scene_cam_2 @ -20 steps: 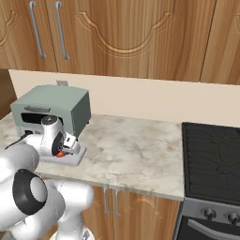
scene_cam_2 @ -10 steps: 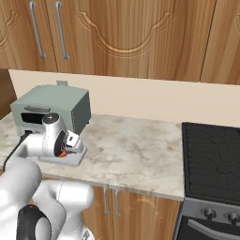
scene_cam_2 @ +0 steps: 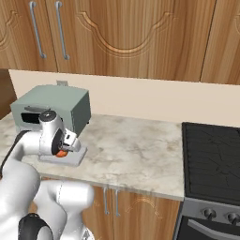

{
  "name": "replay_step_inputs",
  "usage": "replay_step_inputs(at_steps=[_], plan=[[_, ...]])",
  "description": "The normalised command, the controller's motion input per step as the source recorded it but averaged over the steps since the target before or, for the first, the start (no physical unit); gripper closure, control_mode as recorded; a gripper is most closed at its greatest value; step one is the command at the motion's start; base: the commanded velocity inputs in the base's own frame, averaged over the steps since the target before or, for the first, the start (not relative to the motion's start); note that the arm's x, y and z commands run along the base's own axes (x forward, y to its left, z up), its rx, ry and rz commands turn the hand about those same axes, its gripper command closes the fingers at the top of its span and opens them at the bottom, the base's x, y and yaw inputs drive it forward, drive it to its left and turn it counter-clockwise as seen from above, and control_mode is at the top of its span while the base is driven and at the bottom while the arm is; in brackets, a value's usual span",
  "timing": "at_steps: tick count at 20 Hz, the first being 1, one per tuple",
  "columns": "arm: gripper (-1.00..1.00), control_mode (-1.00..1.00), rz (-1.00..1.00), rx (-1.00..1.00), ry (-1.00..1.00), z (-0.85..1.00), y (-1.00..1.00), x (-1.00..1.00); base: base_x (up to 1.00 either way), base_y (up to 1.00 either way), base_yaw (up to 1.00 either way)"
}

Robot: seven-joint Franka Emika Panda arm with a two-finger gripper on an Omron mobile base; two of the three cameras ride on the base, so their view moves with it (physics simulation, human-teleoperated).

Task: Take the squash and eggplant out of the freezer and place them in the tupperware container on the counter. Then put the tupperware containing the vegetables back in the freezer.

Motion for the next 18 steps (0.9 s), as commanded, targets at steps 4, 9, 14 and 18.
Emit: replay_step_inputs(at_steps=[4,9,14,18], plan=[[-1.0,-1.0,0.0,-0.03,0.05,-0.43,0.56,0.64,0.0,0.0,0.0],[-1.0,-1.0,0.0,-0.23,-0.08,-0.01,0.34,0.05,0.0,0.0,0.0],[-1.0,-1.0,0.0,-0.1,-0.1,0.6,-0.48,-0.37,0.0,0.0,0.0],[-1.0,-1.0,0.0,0.01,-0.01,0.46,-0.87,-0.09,0.0,0.0,0.0]])
